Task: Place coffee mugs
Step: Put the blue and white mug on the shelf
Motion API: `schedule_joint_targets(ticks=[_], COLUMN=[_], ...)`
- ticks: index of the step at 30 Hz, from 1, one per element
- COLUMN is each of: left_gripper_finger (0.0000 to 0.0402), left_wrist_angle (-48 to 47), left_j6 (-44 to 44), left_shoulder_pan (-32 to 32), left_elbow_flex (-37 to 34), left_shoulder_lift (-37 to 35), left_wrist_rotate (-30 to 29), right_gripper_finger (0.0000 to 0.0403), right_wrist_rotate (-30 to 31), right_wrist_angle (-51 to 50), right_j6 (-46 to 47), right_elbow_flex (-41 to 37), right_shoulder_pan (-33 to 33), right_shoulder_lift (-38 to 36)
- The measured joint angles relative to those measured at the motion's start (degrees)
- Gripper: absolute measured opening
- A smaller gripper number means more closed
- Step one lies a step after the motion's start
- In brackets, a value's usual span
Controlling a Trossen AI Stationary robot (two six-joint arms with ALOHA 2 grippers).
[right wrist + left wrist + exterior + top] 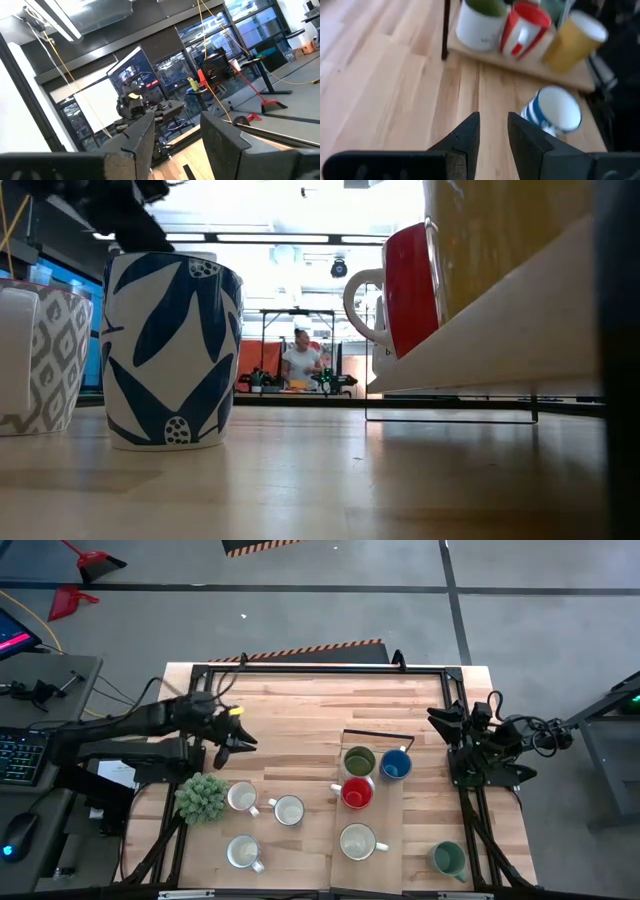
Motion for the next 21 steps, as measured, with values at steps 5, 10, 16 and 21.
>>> schedule_joint_targets(ticks=[5, 10, 16, 21], left_gripper_finger=[0.0087, 0.0087, 0.0087, 0.0087], left_wrist_angle=[11.8, 15.1, 16.7, 17.6], left_j6=[-9.7, -14.6, -10.4, -9.6], left_shoulder_pan=[-7.1, -14.7, -22.6, -23.3], left_elbow_flex=[-8.2, -11.3, -12.5, -12.5], left_shoulder_lift=[-8.8, -10.2, -6.1, -4.4], left_wrist_rotate=[-10.0, -19.9, -36.8, -41.8], right_gripper_finger=[0.0146, 0.0146, 0.0146, 0.0146], right_wrist_rotate=[0.0, 0.0, 0.0, -0.1], right_wrist_angle=[-0.1, -0.1, -1.2, -1.5], right_j6=[0.0, 0.0, 0.0, -0.6], right_elbow_flex=[0.0, 0.0, 0.0, 0.0], right_shoulder_pan=[0.0, 0.0, 0.0, 0.0], right_shoulder_lift=[0.0, 0.0, 0.0, 0.0])
